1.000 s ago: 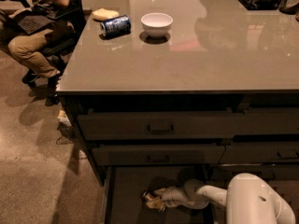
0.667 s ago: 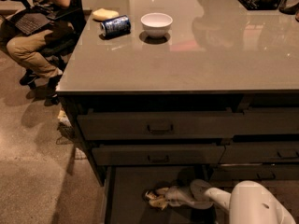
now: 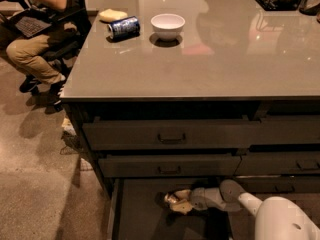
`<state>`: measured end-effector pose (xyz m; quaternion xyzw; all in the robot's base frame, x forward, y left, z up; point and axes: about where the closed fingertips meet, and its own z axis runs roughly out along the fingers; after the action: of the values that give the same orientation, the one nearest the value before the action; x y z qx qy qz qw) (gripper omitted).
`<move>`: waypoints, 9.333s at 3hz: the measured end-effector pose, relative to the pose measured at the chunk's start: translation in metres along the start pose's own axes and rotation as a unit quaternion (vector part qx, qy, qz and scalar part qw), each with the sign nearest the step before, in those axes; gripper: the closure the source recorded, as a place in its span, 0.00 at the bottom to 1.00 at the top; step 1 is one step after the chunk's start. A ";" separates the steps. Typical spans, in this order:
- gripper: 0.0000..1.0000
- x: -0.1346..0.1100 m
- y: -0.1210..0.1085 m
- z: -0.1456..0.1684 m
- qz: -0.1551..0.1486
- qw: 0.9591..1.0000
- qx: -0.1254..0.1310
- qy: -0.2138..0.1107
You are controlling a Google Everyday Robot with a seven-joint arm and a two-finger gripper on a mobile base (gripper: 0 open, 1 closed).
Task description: Pick orange can from bottom drawer and place on counter
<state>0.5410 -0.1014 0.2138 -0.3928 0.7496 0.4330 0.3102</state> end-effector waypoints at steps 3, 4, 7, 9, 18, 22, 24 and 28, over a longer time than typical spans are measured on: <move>1.00 -0.044 0.040 -0.059 -0.062 0.997 -0.049 0.000; 1.00 -0.059 0.058 -0.101 -0.095 0.995 -0.028 -0.003; 1.00 -0.145 0.104 -0.222 -0.238 0.969 0.071 -0.002; 1.00 -0.162 0.103 -0.249 -0.251 0.964 0.078 -0.026; 1.00 -0.365 0.192 -0.511 -0.516 0.808 0.257 -0.117; 1.00 -0.518 0.192 -0.522 -0.621 0.762 0.163 -0.083; 1.00 -0.573 0.185 -0.502 -0.654 0.740 0.143 -0.063; 1.00 -0.627 0.154 -0.440 -0.495 0.853 0.141 -0.093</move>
Offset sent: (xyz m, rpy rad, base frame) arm -0.0066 -0.0100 0.0472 0.0421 -0.0511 0.0853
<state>0.6670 -0.2450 0.9714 -0.6217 0.4768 0.1469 0.6037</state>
